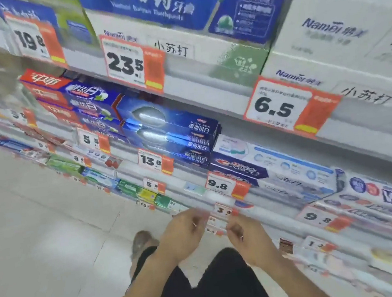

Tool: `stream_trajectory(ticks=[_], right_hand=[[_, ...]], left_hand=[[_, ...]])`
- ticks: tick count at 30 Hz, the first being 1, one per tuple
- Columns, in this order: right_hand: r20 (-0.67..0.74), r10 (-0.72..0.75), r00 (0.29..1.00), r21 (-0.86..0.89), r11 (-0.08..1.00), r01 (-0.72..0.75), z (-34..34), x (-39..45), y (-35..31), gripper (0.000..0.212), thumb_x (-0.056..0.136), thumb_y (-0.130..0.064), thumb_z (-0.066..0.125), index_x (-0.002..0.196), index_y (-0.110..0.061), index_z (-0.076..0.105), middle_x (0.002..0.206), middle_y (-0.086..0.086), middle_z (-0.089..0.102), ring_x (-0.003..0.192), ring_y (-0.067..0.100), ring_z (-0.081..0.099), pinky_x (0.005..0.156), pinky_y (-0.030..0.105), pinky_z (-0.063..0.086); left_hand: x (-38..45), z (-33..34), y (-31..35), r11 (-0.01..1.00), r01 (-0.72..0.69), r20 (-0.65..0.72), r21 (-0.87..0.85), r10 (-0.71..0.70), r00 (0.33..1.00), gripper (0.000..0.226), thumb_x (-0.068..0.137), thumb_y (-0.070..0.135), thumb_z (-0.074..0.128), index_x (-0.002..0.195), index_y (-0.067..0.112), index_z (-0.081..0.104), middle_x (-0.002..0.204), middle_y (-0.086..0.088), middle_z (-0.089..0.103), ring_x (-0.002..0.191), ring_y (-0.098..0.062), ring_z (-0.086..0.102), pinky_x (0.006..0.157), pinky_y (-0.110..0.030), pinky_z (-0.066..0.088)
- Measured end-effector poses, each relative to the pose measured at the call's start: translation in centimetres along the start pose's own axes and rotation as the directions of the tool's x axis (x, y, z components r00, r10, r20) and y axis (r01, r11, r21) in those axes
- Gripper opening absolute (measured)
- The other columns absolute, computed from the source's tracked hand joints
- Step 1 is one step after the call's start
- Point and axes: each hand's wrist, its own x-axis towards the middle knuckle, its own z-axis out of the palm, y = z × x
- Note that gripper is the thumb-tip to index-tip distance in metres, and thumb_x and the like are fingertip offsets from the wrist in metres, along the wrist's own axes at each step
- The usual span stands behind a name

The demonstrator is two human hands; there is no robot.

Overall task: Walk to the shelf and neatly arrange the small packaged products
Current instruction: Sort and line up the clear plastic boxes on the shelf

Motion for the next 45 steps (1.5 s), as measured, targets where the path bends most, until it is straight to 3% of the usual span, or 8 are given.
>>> stream_trajectory(ticks=[9,13,18,22,34,39,43,45], right_hand=[[-0.315,0.165,0.935,0.181,0.977,-0.112,8.5,7.0,7.0,0.015,0.089,-0.010,0.063,0.085,-0.025,0.065,0.077,-0.006,0.070,0.070,0.000,0.064,0.064,0.014,0.047],[-0.589,0.017,0.808,0.099,0.994,0.051,11.0,10.8,11.0,0.018,0.089,-0.010,0.063,0.094,-0.027,0.065,0.084,-0.017,0.064,0.076,-0.001,0.061,0.067,0.007,0.043],[-0.769,-0.262,0.584,-0.237,0.964,0.120,13.7,13.8,16.3,0.022,0.086,-0.033,0.057,0.106,-0.026,0.064,0.098,-0.005,0.058,0.095,0.021,0.062,0.087,0.041,0.050],[-0.828,-0.268,0.493,-0.221,0.963,0.153,14.9,13.8,17.3,0.034,0.079,-0.028,0.070,0.112,-0.020,0.064,0.106,-0.006,0.045,0.103,0.011,0.050,0.097,0.039,0.046],[-0.565,0.182,0.804,-0.101,0.953,-0.287,7.8,14.6,15.0,0.101,0.065,-0.078,0.069,0.147,-0.031,0.034,0.148,0.007,0.039,0.135,0.031,0.041,0.107,0.043,0.039],[-0.411,0.252,0.876,-0.158,0.927,-0.341,6.2,15.3,15.8,0.073,0.062,-0.065,0.080,0.115,-0.018,0.063,0.122,-0.002,0.065,0.089,0.010,0.060,0.079,0.026,0.043],[-0.396,0.203,0.895,-0.043,0.970,-0.239,4.6,16.0,17.0,0.071,0.052,-0.057,0.090,0.107,-0.021,0.062,0.108,-0.008,0.067,0.083,0.006,0.064,0.071,0.023,0.049],[-0.450,0.132,0.883,-0.021,0.987,-0.159,3.3,15.8,17.2,0.059,0.058,-0.045,0.092,0.102,-0.020,0.060,0.100,-0.009,0.063,0.080,0.007,0.062,0.064,0.020,0.045]], left_hand=[[10.7,8.5,-13.0,0.969,-0.247,-0.034,0.014,0.248,0.968,0.013,0.080,0.022,0.051,0.082,0.023,0.064,0.083,0.006,0.066,0.082,-0.013,0.061,0.076,-0.034,0.049],[17.0,13.1,-16.8,0.845,-0.460,-0.238,0.273,0.523,0.818,0.026,0.078,0.024,0.052,0.101,0.020,0.062,0.107,-0.001,0.058,0.106,-0.024,0.050,0.091,-0.033,0.037],[21.5,16.0,-20.0,0.735,-0.278,-0.319,0.618,0.558,0.766,0.046,0.080,0.033,0.051,0.117,0.007,0.056,0.124,-0.023,0.050,0.108,-0.042,0.049,0.097,-0.052,0.038],[21.2,14.8,-20.1,0.735,-0.342,-0.252,0.586,0.566,0.785,0.046,0.083,0.043,0.046,0.110,0.011,0.064,0.135,-0.022,0.046,0.109,-0.040,0.056,0.096,-0.049,0.040],[20.8,12.2,-18.1,0.821,-0.355,-0.046,0.448,0.417,0.908,0.043,0.081,0.041,0.066,0.117,0.019,0.059,0.127,-0.008,0.037,0.113,-0.028,0.051,0.100,-0.044,0.044],[20.3,10.3,-14.4,0.652,-0.287,0.085,0.702,0.324,0.942,0.048,0.085,0.053,0.060,0.109,0.011,0.064,0.114,-0.009,0.056,0.097,-0.027,0.057,0.084,-0.034,0.047],[21.0,9.9,-11.8,0.639,-0.432,-0.103,0.637,0.625,0.774,0.042,0.079,0.054,0.066,0.092,0.014,0.061,0.082,0.003,0.062,0.082,-0.023,0.059,0.071,-0.031,0.049],[21.9,10.7,-11.3,0.624,-0.615,-0.077,0.482,0.730,0.679,0.050,0.074,0.059,0.069,0.106,0.022,0.060,0.099,0.005,0.060,0.090,-0.017,0.058,0.079,-0.030,0.048]])
